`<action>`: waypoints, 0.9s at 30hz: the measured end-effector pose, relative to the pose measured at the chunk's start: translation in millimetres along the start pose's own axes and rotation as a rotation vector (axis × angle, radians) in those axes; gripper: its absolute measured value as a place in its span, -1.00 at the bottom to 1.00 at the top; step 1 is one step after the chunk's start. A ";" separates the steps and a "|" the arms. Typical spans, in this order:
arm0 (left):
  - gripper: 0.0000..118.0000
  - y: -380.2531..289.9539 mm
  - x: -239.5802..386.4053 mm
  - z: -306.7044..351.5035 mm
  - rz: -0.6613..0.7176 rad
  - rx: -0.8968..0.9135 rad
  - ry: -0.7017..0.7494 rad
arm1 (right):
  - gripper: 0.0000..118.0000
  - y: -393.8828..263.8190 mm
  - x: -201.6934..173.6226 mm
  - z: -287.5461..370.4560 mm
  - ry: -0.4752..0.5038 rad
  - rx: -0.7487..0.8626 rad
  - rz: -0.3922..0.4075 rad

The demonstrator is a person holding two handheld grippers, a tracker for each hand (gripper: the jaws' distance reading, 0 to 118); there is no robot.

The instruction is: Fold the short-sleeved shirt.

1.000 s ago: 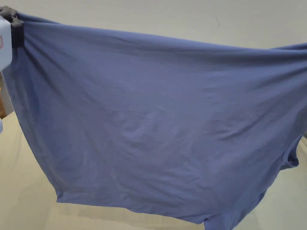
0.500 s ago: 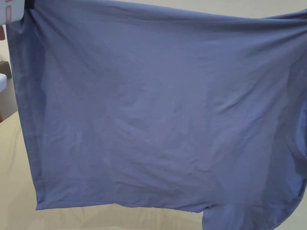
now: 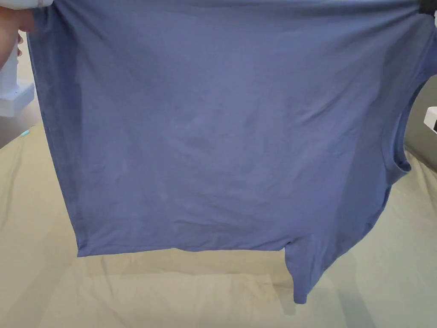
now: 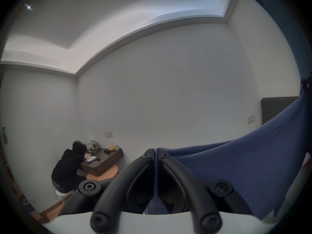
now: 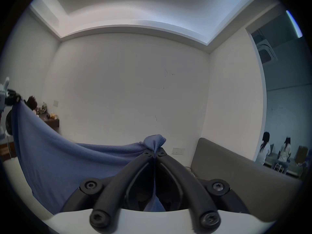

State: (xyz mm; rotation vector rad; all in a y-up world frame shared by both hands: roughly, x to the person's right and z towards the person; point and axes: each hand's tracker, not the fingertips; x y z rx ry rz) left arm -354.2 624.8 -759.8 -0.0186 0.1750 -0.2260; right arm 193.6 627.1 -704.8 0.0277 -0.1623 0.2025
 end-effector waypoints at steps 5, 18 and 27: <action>-1.00 -16.2 17.8 -47.3 -0.012 -0.039 0.006 | -0.99 -15.5 -13.8 -40.9 -0.001 -0.045 -0.064; -1.00 -167.4 58.3 -85.6 -0.083 -0.251 -0.068 | -0.99 -176.9 -57.2 -75.6 0.086 -0.292 0.080; -1.00 -331.9 70.7 -13.8 -0.138 -0.515 -0.162 | -0.99 -326.4 -71.8 -0.5 0.225 -0.555 0.045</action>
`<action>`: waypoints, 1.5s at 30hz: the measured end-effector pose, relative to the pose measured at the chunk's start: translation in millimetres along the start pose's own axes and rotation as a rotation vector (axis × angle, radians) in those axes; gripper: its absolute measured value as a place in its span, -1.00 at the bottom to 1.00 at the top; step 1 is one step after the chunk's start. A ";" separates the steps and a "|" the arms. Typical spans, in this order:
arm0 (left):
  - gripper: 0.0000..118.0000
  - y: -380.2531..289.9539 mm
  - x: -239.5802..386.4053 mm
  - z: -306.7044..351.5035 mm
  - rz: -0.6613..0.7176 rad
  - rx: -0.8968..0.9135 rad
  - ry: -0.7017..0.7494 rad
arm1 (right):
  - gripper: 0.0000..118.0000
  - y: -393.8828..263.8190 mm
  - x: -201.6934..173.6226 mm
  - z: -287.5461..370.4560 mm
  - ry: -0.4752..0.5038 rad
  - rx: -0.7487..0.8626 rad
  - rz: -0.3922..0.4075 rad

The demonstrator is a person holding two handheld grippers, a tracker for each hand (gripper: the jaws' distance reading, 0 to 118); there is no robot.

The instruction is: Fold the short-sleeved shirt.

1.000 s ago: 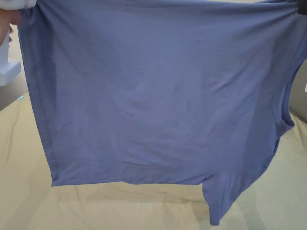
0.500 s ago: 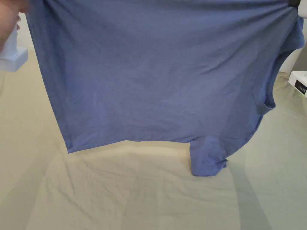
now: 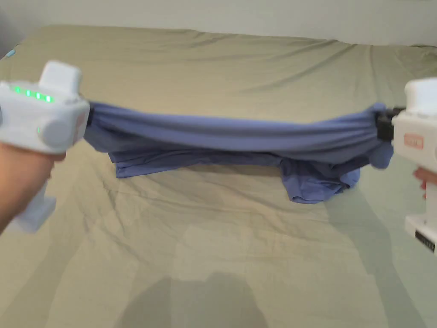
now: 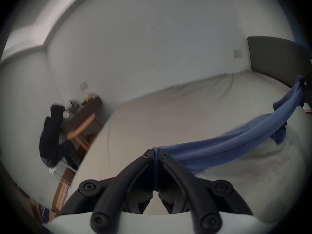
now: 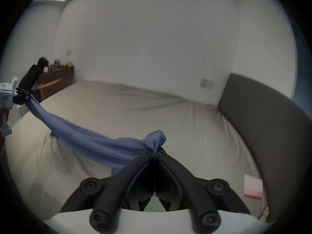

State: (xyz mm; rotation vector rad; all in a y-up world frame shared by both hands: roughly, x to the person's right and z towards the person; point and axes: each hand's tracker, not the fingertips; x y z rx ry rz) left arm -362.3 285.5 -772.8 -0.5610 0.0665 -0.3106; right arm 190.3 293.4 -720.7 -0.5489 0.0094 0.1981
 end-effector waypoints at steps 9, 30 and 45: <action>-1.00 -180.7 31.8 68.3 -0.020 -0.363 -0.117 | -0.99 -148.8 -50.1 72.2 0.076 -0.276 -0.044; -1.00 -285.1 46.9 174.6 -0.354 -0.641 -0.318 | -0.99 -256.7 -23.7 180.7 0.155 -0.743 -0.075; 0.87 -182.1 37.6 214.3 -0.117 -0.208 -0.212 | 0.75 -168.9 -39.6 202.3 -0.074 -0.348 -0.020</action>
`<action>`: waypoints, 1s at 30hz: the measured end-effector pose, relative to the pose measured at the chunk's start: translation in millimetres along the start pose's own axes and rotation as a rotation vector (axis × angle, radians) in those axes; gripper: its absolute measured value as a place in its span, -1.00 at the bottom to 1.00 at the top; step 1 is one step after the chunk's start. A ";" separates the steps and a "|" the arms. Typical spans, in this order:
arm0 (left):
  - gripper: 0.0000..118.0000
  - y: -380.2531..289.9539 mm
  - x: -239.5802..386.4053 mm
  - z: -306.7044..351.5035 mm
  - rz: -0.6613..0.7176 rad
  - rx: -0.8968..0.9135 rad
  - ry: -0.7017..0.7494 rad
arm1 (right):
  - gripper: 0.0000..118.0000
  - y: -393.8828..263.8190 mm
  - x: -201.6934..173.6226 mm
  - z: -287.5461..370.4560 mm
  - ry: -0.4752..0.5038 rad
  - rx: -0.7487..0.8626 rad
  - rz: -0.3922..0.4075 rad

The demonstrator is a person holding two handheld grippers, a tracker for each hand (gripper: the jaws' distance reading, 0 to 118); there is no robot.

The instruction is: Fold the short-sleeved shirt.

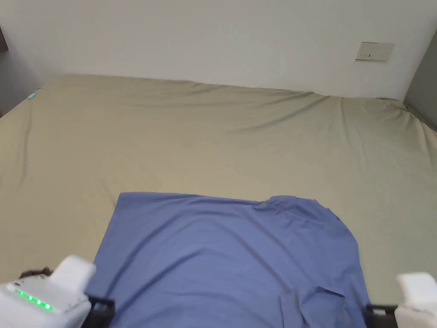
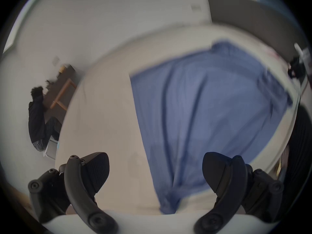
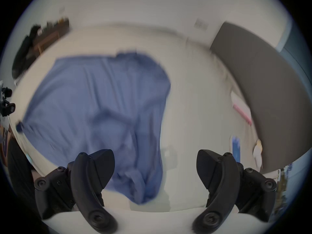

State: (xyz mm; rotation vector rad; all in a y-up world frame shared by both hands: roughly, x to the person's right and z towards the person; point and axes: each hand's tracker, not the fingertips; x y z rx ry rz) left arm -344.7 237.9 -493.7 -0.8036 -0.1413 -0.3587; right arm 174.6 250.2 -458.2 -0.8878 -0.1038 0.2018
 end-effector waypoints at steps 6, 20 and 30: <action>0.57 82.3 5.0 91.8 0.270 0.507 0.041 | 0.74 75.2 -45.9 114.7 0.030 0.481 -0.014; -1.00 117.8 75.5 149.9 0.156 0.775 0.195 | -0.97 107.8 -131.5 175.0 -0.033 0.779 0.102; -1.00 109.3 50.7 130.6 0.191 0.634 0.082 | -0.97 102.1 -121.9 158.7 -0.035 0.755 0.100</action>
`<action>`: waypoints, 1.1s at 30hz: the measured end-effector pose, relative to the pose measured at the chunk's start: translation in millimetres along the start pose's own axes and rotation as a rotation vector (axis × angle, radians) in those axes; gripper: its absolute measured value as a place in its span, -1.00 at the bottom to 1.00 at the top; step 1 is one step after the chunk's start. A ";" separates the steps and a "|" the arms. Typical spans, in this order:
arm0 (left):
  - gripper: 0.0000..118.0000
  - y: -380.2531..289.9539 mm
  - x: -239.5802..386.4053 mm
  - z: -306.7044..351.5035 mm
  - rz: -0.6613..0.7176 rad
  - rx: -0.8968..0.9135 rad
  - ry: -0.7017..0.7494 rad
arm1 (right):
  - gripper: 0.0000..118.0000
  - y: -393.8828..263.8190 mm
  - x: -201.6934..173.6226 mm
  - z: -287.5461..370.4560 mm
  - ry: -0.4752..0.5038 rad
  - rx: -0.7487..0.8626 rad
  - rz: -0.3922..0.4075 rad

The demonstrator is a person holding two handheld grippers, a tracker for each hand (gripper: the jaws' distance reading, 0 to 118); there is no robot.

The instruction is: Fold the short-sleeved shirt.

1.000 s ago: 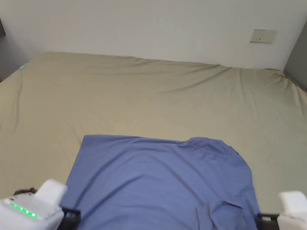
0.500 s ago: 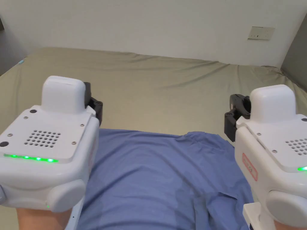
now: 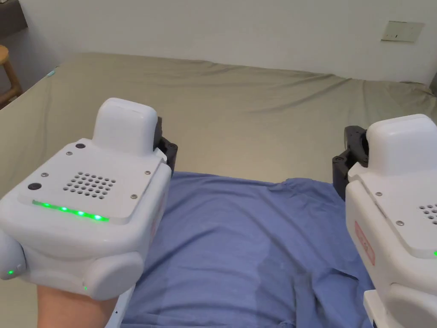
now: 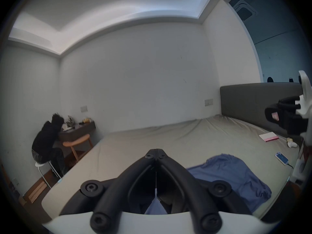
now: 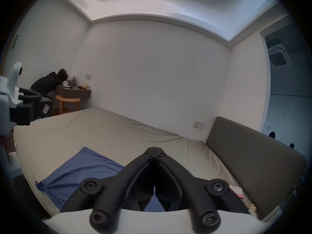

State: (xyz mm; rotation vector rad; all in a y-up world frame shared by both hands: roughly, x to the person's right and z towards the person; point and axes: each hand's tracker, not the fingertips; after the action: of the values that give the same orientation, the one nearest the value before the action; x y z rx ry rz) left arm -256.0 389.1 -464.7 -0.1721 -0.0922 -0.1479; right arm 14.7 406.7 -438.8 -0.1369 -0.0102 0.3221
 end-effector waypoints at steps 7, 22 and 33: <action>0.80 -108.4 -44.8 -19.1 -0.006 -0.371 -0.017 | -0.97 -28.5 6.4 -1.4 0.026 -0.093 0.004; -0.23 -277.1 -69.8 -16.0 0.053 -0.908 0.119 | -0.97 -83.6 29.7 -14.0 -0.013 -0.323 -0.039; -0.96 -224.7 -72.1 -13.9 0.078 -0.753 0.053 | -0.95 -122.6 63.1 -7.0 -0.019 -0.496 -0.123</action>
State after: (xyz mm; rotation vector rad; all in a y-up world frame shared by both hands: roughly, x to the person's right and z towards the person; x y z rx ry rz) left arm -360.5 177.7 -449.1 -0.9214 0.0273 -0.1037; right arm 113.4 310.6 -429.9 -0.6228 -0.1175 0.1922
